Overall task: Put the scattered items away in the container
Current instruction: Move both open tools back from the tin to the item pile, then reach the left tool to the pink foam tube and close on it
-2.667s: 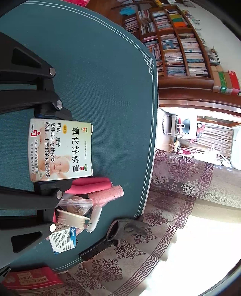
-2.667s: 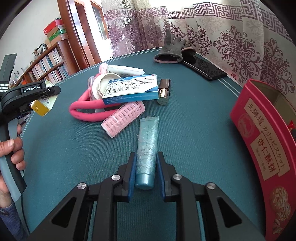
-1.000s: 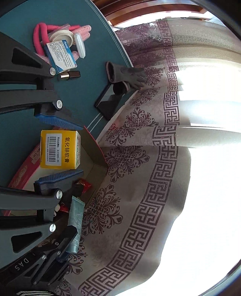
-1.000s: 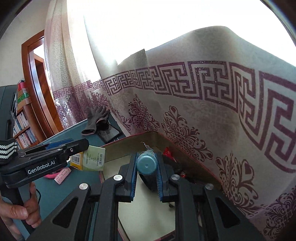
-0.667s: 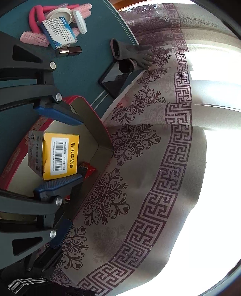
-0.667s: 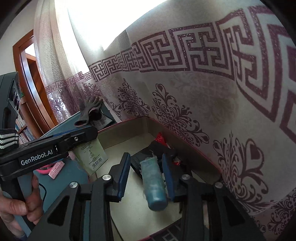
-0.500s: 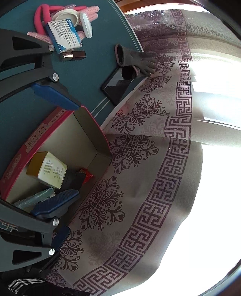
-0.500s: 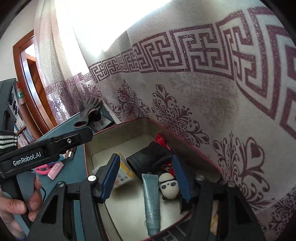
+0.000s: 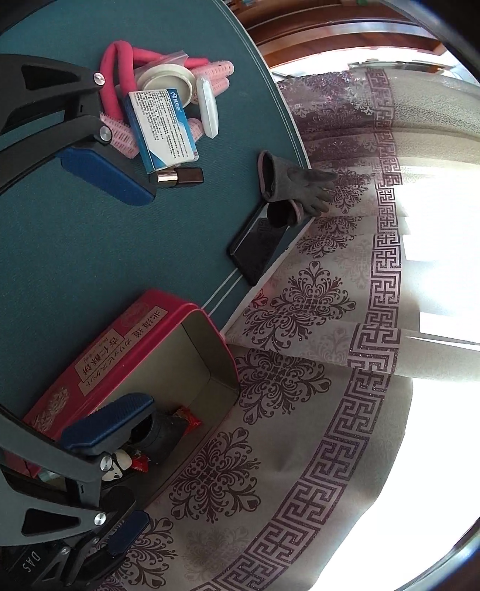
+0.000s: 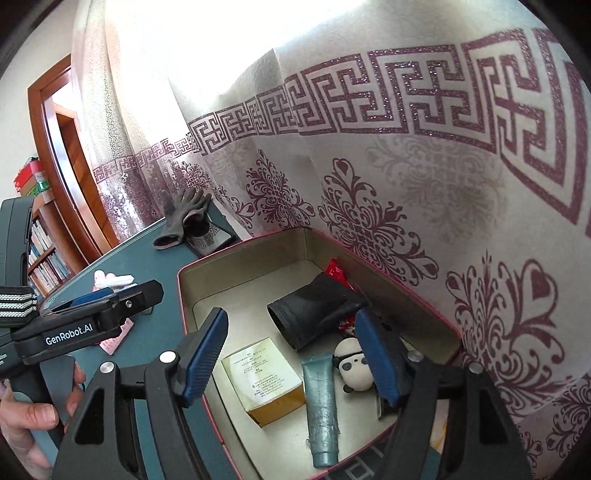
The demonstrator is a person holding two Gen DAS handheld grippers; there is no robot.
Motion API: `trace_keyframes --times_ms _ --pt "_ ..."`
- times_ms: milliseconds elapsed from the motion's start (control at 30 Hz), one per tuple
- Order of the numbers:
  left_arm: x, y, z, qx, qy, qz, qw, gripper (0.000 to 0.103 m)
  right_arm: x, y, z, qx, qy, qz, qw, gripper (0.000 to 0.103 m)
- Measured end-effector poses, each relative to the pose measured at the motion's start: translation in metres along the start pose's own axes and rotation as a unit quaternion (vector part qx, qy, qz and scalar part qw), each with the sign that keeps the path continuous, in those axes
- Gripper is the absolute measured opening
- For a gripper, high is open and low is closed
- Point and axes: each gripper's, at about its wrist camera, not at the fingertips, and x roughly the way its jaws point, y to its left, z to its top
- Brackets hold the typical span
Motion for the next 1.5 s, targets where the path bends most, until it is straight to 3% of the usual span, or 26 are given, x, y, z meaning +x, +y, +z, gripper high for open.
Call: trace_keyframes --times_ms 333,667,967,1400,1500 --pt "-0.014 0.071 -0.020 -0.054 0.002 0.074 0.9957 0.102 0.009 0.037 -0.004 -0.024 0.012 0.031 0.999 0.080" --pt "-0.031 0.162 -0.048 -0.136 0.004 0.159 0.9779 0.102 0.023 0.087 -0.010 -0.067 0.030 0.069 0.995 0.081" --pt "-0.034 0.221 -0.067 -0.194 0.010 0.183 0.9636 0.102 0.037 0.127 -0.016 -0.099 0.047 0.094 0.990 0.082" --pt "-0.004 0.243 -0.075 -0.192 0.053 0.200 0.9593 0.102 0.058 0.152 -0.029 -0.120 0.078 0.110 0.984 0.082" --pt "-0.005 0.247 -0.076 -0.206 0.054 0.177 0.9609 0.102 0.062 0.154 -0.031 -0.123 0.082 0.112 0.983 0.082"
